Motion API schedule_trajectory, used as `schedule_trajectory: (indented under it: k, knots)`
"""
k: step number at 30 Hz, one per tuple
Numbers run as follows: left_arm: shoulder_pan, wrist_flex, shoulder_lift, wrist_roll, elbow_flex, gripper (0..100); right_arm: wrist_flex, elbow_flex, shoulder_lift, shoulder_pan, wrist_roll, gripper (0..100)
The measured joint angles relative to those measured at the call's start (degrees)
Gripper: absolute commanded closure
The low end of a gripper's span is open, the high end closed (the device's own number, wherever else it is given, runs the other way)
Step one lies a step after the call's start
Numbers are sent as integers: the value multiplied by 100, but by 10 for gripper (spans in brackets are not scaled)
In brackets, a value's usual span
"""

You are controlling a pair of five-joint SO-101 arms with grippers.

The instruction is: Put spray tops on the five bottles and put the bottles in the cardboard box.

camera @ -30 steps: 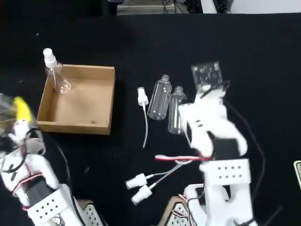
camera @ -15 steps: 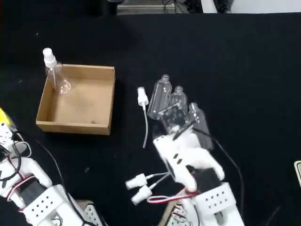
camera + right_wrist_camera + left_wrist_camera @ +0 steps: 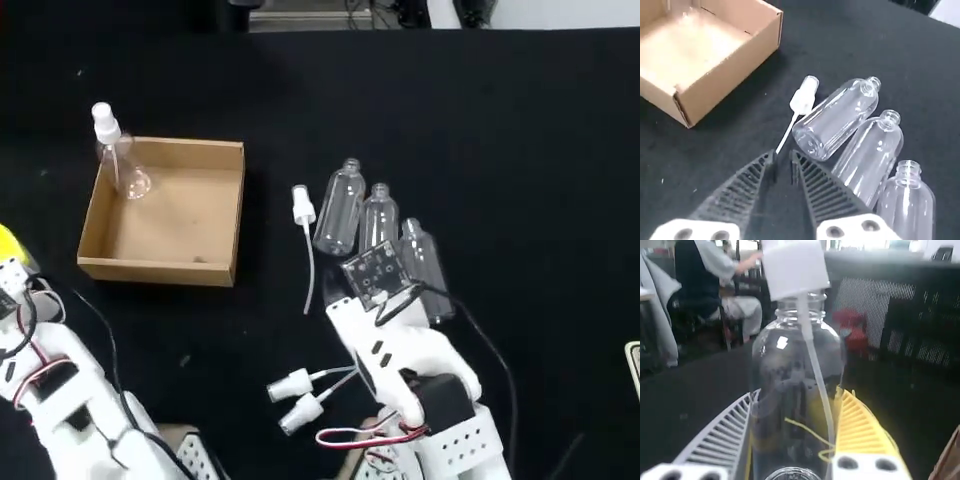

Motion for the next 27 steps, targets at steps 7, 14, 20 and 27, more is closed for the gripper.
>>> schedule_trajectory:
  k: [7, 14, 20, 27]
  knots:
    - [0, -2022, 2426, -9, -193, 971, 0, 18, -70, 0, 0, 973]
    - [-387, -3631, 4905, -9, -1108, 971, 18, 105, -70, 0, 0, 973]
    - [-554, -5292, 6954, -9, -1714, 971, 18, 114, -70, 0, 0, 973]
    - [-651, -6119, 8747, -18, -2585, 971, 18, 114, -70, 0, 0, 973]
